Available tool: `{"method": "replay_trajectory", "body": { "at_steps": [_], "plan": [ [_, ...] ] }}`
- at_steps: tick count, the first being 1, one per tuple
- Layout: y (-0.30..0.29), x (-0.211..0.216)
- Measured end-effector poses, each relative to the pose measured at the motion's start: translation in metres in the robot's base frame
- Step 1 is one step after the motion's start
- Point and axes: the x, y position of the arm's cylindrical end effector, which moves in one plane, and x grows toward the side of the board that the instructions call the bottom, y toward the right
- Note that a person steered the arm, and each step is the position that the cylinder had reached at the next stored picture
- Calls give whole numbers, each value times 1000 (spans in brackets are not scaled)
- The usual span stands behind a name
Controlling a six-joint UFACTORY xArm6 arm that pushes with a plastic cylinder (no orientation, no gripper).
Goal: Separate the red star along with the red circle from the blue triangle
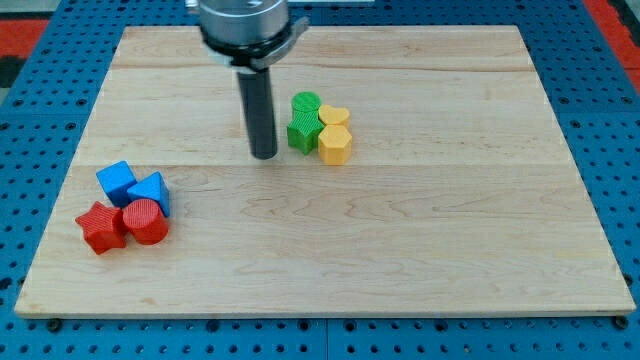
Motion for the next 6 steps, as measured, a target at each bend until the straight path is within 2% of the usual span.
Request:
{"method": "replay_trajectory", "body": {
  "at_steps": [1,2,4,5,6],
  "plan": [
    [-10,30],
    [15,77],
    [-22,178],
    [-31,184],
    [-96,183]
  ]
}}
